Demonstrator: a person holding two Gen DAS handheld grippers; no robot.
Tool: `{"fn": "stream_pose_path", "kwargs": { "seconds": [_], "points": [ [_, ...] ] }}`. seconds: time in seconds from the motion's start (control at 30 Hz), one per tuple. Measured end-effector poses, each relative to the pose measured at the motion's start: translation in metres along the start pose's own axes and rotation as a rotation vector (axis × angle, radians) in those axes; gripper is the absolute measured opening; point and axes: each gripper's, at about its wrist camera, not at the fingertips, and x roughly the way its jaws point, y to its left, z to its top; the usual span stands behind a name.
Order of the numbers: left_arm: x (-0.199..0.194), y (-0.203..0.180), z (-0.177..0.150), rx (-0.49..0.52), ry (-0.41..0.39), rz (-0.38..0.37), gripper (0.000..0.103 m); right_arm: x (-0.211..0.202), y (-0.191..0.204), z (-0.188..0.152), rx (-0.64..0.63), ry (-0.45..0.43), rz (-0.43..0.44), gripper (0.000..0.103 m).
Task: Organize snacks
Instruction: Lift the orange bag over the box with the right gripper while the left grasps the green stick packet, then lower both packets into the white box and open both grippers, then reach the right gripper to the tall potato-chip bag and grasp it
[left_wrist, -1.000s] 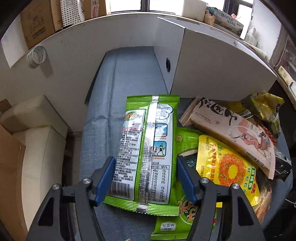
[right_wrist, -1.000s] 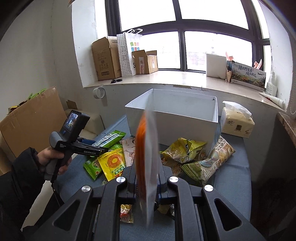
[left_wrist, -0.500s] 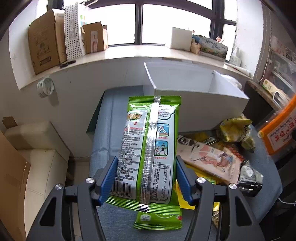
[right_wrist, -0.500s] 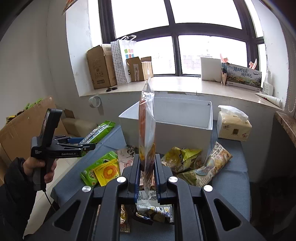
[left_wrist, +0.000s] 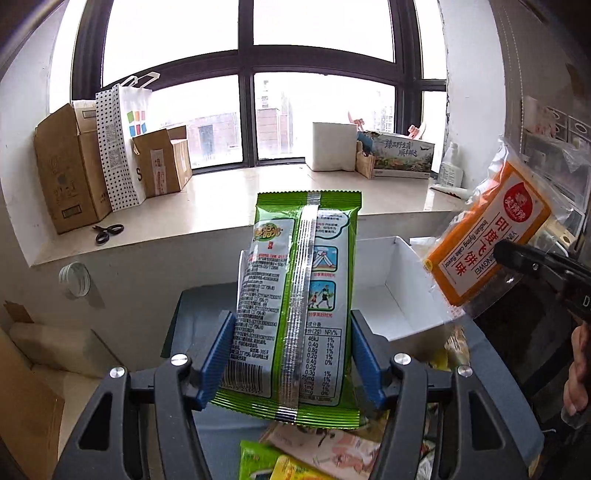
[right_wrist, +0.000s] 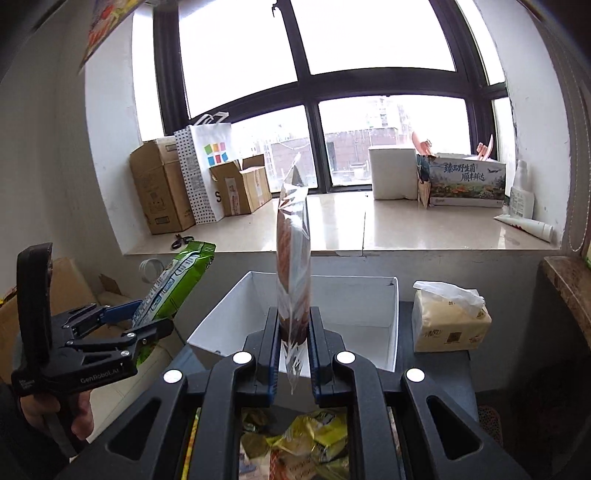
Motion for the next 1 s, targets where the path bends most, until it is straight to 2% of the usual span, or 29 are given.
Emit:
{"fn": "stream_pose_path", "kwargs": {
  "seconds": [0.17,0.23,0.27,0.3,0.37,0.43,0.57,0.67,0.77,0.83,0.9,1.0],
  "points": [
    [0.063,-0.001,0.026,-0.017,0.069,0.019,0.068,0.063,-0.027,0.017,0.036,0.120,-0.049,0.014],
    [0.085,0.000,0.029,-0.025,0.110,0.011,0.077,0.081,-0.038,0.017,0.045,0.165,-0.067,0.015],
    [0.094,0.000,0.029,-0.027,0.126,0.008,0.094,0.089,-0.043,0.016,0.048,0.188,-0.066,0.023],
    [0.101,0.001,0.028,-0.029,0.133,0.006,0.103,0.095,-0.047,0.015,0.056,0.212,-0.060,0.055],
    [0.109,0.002,0.023,-0.020,0.135,0.030,0.103,0.097,-0.056,0.012,0.088,0.212,-0.094,0.103],
    [0.112,0.006,0.019,-0.030,0.133,0.030,0.103,0.086,-0.061,0.012,0.106,0.152,-0.095,0.103],
    [0.106,0.011,0.009,-0.031,0.123,0.011,0.103,0.073,-0.057,0.013,0.064,0.139,-0.114,0.103],
    [0.091,0.010,0.003,-0.027,0.104,-0.007,0.103,0.056,-0.047,0.013,0.009,0.092,-0.135,0.103],
    [0.062,0.007,-0.005,-0.021,0.053,-0.039,0.103,0.031,-0.038,0.009,-0.018,0.042,-0.132,0.103],
    [0.036,0.003,-0.016,-0.004,0.021,-0.044,0.103,0.008,-0.035,0.003,-0.003,-0.021,-0.114,0.103],
    [0.014,-0.001,-0.029,0.030,0.033,-0.040,0.103,-0.017,-0.034,-0.008,0.010,-0.074,-0.061,0.103],
    [-0.021,-0.007,-0.054,0.057,0.023,-0.047,0.103,-0.045,-0.029,-0.030,0.034,-0.074,-0.039,0.103]
  ]
}}
